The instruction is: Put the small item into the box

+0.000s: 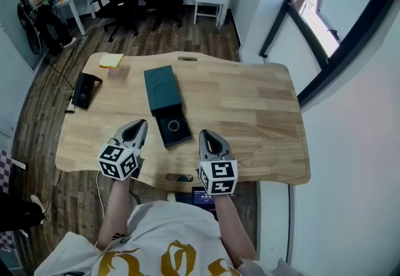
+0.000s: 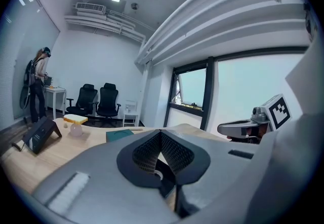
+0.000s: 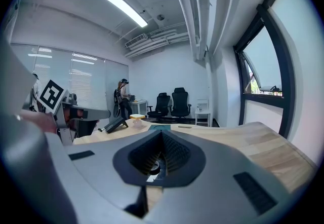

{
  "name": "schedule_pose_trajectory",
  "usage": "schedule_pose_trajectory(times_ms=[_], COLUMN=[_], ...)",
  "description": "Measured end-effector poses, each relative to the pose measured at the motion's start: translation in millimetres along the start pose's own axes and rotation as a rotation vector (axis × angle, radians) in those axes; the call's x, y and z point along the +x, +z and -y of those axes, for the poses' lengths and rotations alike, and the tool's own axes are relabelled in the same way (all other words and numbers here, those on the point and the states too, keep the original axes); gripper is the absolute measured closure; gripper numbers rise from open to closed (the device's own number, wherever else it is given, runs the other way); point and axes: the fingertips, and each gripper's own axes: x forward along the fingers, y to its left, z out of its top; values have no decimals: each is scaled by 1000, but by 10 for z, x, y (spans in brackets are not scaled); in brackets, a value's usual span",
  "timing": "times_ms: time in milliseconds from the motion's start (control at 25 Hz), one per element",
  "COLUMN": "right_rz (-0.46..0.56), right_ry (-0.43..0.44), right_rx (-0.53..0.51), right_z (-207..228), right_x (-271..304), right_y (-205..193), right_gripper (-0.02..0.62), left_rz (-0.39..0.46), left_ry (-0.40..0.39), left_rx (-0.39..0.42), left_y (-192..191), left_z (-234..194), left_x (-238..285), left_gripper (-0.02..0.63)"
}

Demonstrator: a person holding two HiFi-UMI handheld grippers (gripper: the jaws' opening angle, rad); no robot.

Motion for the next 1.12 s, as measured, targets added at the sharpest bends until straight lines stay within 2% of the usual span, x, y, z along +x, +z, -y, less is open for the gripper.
schedule_pose_trajectory(times_ms=[680, 880, 1120], right_rz=[6, 10, 17], right_ry=[10, 24, 15], right_rx=[-31, -22, -18], right_z=[-183, -195, -163], right_x=[26, -6, 33], right_y=[47, 68, 98], right_gripper=[591, 591, 591], left_rz=[-3, -20, -5], left_ry=[24, 53, 25], left_rx=[23, 22, 22], left_y=[-9, -62, -19], left_z=[-116, -169, -183], left_x=[-204, -205, -186], left_gripper=[603, 603, 603])
